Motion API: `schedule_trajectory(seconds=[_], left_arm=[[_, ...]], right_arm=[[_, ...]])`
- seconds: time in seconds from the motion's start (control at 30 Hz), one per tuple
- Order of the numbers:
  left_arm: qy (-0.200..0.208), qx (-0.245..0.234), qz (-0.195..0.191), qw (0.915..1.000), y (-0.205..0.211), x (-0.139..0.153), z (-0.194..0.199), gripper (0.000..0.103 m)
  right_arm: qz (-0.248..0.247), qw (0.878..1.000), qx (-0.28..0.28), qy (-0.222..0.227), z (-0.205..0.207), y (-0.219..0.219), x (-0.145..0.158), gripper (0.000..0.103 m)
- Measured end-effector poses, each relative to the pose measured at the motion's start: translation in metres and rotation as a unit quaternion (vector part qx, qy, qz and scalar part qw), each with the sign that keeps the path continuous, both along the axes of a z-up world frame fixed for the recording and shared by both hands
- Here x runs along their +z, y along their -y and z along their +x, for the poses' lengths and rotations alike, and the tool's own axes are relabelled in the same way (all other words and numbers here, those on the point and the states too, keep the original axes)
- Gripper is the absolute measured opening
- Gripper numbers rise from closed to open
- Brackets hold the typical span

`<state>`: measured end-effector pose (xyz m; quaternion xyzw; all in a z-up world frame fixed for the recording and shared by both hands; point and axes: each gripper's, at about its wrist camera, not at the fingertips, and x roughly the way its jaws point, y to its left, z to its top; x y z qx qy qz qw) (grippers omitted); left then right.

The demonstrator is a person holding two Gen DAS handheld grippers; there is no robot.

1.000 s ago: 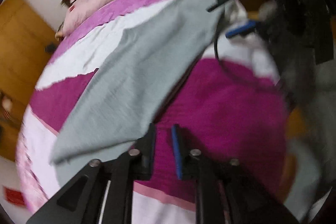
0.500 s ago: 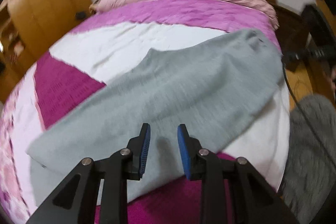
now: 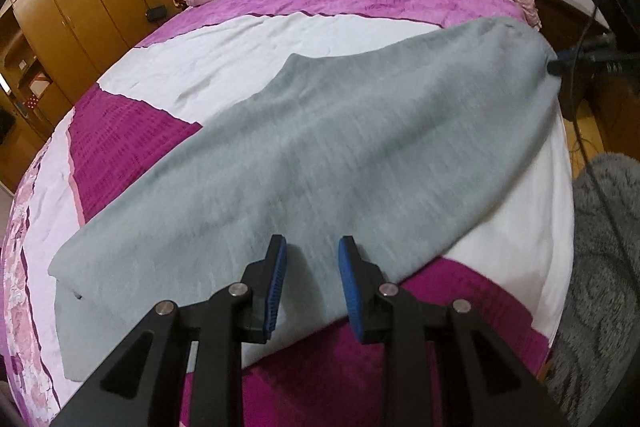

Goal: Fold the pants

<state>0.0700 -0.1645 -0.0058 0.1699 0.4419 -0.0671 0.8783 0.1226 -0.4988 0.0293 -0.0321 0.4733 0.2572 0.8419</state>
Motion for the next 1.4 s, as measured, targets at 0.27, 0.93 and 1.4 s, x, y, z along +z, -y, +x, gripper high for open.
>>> schedule_trajectory(seconds=[0.27,0.93,1.4], left_arm=[[0.008,-0.003,0.01,0.9999,0.002,-0.004,-0.006,0.028],[-0.05,0.014,0.048,0.9975,0.012,0.018,-0.013,0.028],[-0.105,0.002,-0.002,0.9945,0.043,0.018,0.045,0.028]], right_arm=[[-0.007,1.0,0.002,-0.03,0.011,0.001,-0.029,0.019],[-0.069,0.997,0.02,-0.005,0.002,0.01,0.028,0.028],[0.081,0.992,0.092,-0.03,0.052,-0.049,0.034,0.024]])
